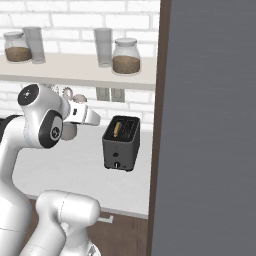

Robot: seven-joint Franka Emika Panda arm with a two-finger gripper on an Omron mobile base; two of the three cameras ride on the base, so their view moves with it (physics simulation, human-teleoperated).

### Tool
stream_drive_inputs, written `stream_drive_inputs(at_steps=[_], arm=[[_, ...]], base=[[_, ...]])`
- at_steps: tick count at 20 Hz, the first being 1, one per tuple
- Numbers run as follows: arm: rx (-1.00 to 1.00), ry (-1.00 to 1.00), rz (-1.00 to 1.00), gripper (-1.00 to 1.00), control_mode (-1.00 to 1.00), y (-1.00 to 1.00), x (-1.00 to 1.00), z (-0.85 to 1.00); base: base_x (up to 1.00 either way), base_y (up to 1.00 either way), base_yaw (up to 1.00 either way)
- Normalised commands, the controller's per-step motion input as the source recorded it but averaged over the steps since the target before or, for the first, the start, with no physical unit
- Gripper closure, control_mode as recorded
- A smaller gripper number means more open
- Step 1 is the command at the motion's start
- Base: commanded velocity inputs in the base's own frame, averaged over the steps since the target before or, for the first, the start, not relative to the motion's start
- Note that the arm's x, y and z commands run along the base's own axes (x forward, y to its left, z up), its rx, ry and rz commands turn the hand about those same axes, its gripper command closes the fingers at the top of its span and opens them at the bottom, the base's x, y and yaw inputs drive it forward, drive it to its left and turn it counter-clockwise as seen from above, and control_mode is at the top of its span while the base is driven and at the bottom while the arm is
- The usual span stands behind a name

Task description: Start the toaster. Once the lever pops up, take the bread to the plate on the dining counter.

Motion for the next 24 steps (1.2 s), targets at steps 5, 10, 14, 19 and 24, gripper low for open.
stream_drive_inputs(at_steps=[5,10,14,19,24], arm=[[0.0,0.0,0.0,-1.0,-1.0,0.0,0.0,0.0],[0.0,0.0,0.0,-1.0,-1.0,0.0,0.0,0.0],[0.0,0.0,0.0,-1.0,-1.0,0.0,0.0,0.0],[0.0,0.0,0.0,-1.0,-1.0,0.0,0.0,0.0],[0.0,0.0,0.0,-1.0,-1.0,0.0,0.0,0.0]], base=[[0.0,0.0,0.0],[0.0,0.0,0.0],[0.0,0.0,0.0],[0.0,0.0,0.0],[0.0,0.0,0.0]])
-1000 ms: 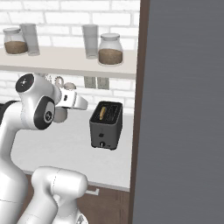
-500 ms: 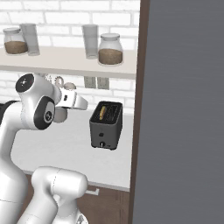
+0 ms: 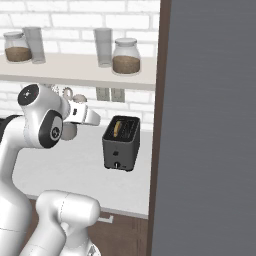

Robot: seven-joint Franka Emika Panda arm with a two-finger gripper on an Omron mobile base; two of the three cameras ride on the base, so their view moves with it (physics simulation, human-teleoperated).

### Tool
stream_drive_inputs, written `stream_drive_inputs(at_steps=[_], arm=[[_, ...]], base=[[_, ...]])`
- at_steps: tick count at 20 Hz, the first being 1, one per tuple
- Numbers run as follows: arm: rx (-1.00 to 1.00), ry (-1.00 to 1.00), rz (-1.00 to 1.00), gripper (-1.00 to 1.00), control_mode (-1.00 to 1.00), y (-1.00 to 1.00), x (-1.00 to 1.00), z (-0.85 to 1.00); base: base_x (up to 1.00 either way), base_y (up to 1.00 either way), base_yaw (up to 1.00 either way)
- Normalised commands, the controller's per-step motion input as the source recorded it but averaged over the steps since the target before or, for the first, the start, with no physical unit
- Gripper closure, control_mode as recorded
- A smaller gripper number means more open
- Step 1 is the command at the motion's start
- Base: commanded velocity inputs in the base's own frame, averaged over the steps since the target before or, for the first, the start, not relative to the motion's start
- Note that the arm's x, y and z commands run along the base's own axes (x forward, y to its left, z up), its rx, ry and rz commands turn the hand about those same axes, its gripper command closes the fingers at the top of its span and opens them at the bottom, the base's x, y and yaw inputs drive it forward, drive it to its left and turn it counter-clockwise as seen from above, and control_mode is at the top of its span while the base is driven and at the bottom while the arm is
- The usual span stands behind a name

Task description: Start the toaster. Once the lever pops up, take the bread to the plate on the dining counter.

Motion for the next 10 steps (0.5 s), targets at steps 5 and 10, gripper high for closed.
stream_drive_inputs(at_steps=[5,10], arm=[[0.0,0.0,0.0,-1.0,-1.0,0.0,0.0,0.0],[0.0,0.0,0.0,-1.0,-1.0,0.0,0.0,0.0]], base=[[0.0,0.0,0.0],[0.0,0.0,0.0]])
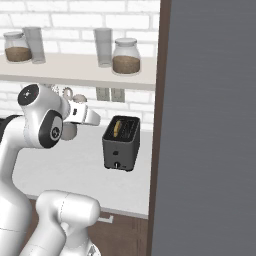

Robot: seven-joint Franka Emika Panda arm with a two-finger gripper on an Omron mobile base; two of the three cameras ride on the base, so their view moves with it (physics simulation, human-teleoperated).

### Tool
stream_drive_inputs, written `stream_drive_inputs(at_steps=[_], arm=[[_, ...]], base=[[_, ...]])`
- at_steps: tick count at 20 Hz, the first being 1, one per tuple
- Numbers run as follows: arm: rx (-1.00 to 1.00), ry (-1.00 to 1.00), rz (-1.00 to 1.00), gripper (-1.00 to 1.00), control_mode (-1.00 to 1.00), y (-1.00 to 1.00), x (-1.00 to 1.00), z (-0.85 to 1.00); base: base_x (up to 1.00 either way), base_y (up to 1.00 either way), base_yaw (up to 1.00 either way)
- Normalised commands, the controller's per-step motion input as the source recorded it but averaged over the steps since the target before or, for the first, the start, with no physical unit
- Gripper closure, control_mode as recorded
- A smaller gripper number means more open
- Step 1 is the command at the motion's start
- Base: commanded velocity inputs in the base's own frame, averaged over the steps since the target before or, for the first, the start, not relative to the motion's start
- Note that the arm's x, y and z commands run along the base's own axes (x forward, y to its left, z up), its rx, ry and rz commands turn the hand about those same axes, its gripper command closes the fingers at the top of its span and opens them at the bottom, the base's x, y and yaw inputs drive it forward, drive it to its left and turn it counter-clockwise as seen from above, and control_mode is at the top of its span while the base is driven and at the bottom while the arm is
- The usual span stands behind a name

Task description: Start the toaster. Once the lever pops up, take the bread to the plate on the dining counter.

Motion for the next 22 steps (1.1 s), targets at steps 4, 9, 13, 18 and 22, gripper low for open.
stream_drive_inputs(at_steps=[4,9,13,18,22], arm=[[0.0,0.0,0.0,-1.0,-1.0,0.0,0.0,0.0],[0.0,0.0,0.0,-1.0,-1.0,0.0,0.0,-0.01],[0.01,0.03,0.0,-1.0,-1.0,-0.07,-0.02,-0.25],[0.01,0.07,0.0,-1.0,-1.0,-0.06,-0.04,-0.16],[0.0,0.05,0.0,-1.0,-1.0,-0.02,0.0,-0.03]], base=[[0.0,0.0,0.0],[0.0,0.0,0.0],[0.0,0.0,0.0],[0.0,0.0,0.0],[0.0,0.0,0.0]])
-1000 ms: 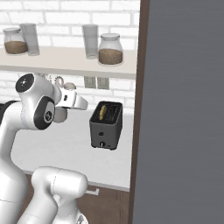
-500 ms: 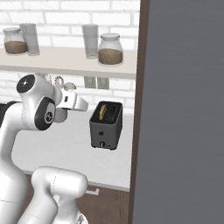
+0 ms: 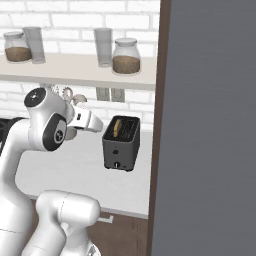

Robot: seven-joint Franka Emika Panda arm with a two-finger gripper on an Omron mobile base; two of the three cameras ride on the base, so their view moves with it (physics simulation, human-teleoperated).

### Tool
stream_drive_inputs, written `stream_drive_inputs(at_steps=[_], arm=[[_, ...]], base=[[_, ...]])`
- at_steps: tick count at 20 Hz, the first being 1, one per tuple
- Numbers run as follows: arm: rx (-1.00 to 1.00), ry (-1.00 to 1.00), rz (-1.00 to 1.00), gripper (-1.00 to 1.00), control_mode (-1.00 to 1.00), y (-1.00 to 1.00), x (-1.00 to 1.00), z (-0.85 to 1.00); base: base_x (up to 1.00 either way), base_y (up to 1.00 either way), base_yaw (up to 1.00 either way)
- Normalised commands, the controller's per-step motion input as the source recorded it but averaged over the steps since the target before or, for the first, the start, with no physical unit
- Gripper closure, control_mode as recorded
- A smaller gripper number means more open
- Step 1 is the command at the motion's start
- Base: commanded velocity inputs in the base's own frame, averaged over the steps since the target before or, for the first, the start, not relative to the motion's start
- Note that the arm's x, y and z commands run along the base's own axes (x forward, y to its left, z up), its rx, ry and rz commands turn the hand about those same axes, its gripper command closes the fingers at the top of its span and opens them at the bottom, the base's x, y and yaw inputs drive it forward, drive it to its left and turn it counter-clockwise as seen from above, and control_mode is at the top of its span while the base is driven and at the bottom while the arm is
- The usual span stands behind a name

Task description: Start the toaster. Once the lever pops up, take the bread to the plate on the dining counter.

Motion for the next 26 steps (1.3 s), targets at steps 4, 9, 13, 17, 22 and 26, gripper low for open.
stream_drive_inputs(at_steps=[4,9,13,17,22,26], arm=[[0.0,0.0,0.0,-1.0,-1.0,0.0,0.0,-0.01],[0.0,0.0,0.0,-1.0,-1.0,-0.03,0.12,-0.1],[0.0,0.0,0.0,-1.0,-1.0,-0.09,0.17,-0.21],[0.0,0.0,0.0,-1.0,-1.0,-0.12,0.22,-0.11],[0.0,0.0,0.0,-1.0,-1.0,-0.09,0.2,-0.2],[0.0,0.0,0.0,-1.0,-1.0,0.0,0.66,-0.09]], base=[[0.0,0.0,0.0],[0.0,0.0,0.0],[0.0,0.0,0.0],[0.0,0.0,0.0],[0.0,0.0,0.0],[0.0,0.0,0.0]])
